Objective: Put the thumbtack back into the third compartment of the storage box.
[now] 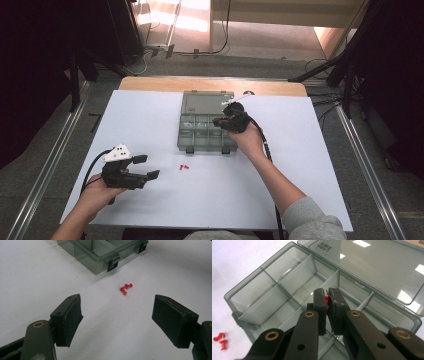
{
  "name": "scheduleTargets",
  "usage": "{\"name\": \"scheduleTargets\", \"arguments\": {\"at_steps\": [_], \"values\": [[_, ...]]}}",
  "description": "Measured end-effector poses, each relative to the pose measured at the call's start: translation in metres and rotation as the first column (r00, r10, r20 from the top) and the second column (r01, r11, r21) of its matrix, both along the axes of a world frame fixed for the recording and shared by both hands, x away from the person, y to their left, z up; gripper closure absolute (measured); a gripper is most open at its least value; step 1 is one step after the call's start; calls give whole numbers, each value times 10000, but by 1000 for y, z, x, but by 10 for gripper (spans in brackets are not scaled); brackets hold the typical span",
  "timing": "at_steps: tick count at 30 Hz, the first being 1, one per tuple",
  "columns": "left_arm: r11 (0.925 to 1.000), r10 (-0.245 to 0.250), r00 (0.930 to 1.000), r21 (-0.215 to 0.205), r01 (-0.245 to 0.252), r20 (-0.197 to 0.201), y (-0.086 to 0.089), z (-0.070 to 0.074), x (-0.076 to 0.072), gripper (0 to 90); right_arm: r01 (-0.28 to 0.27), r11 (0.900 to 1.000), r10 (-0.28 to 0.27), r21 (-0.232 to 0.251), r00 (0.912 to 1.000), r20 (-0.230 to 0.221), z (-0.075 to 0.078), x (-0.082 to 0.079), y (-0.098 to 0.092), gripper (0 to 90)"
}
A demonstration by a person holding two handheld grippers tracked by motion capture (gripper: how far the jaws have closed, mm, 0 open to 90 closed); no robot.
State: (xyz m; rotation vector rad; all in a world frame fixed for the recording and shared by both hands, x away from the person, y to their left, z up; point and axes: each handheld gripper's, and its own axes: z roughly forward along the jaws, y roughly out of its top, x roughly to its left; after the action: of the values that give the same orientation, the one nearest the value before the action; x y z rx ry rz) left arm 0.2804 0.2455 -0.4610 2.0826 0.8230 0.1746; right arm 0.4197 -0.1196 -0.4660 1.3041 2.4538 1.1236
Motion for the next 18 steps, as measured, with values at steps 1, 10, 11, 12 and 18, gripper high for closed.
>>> {"name": "scheduleTargets", "arguments": {"at_steps": [1, 10, 11, 12, 18], "values": [[10000, 4, 10000, 10, -4, 33, 0, 0, 0, 235, -12, 10000, 12, -15, 10000, 38, -1, 1, 0, 859], [10000, -35, 10000, -42, 35, 27, 0, 0, 0, 235, 95, 10000, -95, -4, 9999, 51, -2, 1, 2, 856], [10000, -36, 10000, -39, 36, 20, 0, 0, 0, 235, 79, 10000, -79, 11, 10000, 43, -2, 1, 2, 856], [10000, -35, 10000, -38, 35, 24, -1, 0, 0, 234, 88, 10000, -88, 12, 9999, 52, -2, 1, 1, 849], [10000, 18, 10000, -54, -18, 66, 1, 1, 0, 235, 213, 9997, -215, 113, 9997, 140, -2, 1, 0, 717]]}}
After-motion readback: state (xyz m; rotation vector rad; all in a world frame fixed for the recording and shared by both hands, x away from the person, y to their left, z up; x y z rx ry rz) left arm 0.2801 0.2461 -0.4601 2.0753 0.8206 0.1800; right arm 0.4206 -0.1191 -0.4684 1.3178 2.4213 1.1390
